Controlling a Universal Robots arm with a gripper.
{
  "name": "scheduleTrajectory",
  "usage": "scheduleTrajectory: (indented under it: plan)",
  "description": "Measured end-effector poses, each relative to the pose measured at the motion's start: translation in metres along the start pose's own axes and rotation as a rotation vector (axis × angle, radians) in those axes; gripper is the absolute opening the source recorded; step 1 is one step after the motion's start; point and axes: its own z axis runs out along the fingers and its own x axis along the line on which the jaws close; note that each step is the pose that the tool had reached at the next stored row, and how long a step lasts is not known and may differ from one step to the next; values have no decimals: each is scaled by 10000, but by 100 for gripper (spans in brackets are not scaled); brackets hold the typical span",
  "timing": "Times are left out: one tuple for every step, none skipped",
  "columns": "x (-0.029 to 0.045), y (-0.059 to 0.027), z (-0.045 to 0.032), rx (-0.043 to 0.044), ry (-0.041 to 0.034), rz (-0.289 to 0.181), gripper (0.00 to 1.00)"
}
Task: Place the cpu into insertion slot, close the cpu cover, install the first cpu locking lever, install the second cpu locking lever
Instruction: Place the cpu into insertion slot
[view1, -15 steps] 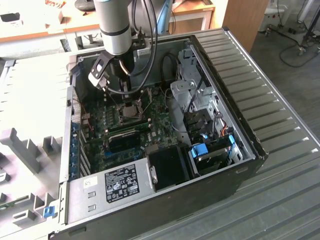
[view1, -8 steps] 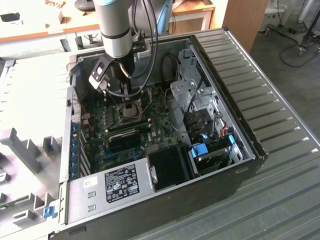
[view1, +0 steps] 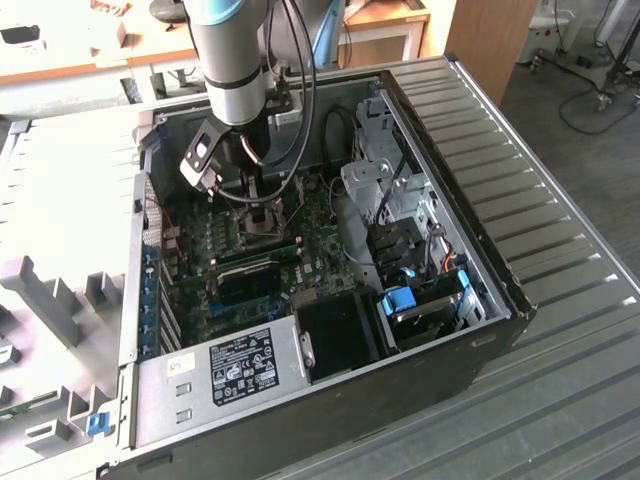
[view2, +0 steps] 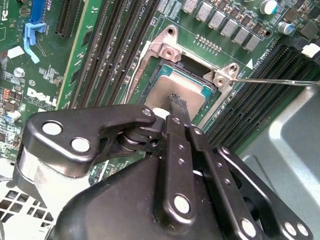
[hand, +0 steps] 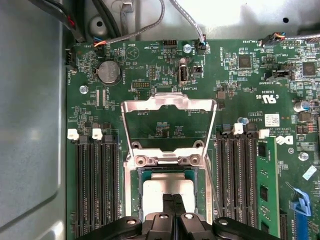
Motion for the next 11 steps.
scheduleTrajectory:
  plan:
    - [0, 0, 0, 1, -1, 0, 11]
    - [0, 0, 0, 1, -2, 0, 11]
    - [0, 0, 0, 2, -1, 0, 11]
    - [0, 0, 1, 0, 0, 0, 11]
    - [0, 0, 1, 0, 0, 1, 11]
    - [4, 0, 2, -1, 2, 1, 11]
    - [10, 0, 2, -1, 2, 1, 11]
    - [16, -1, 2, 0, 0, 1, 11]
    - [18, -1, 2, 0, 1, 0, 11]
    - [18, -1, 3, 0, 1, -1, 11]
    - [19, -1, 8, -1, 4, -1, 11]
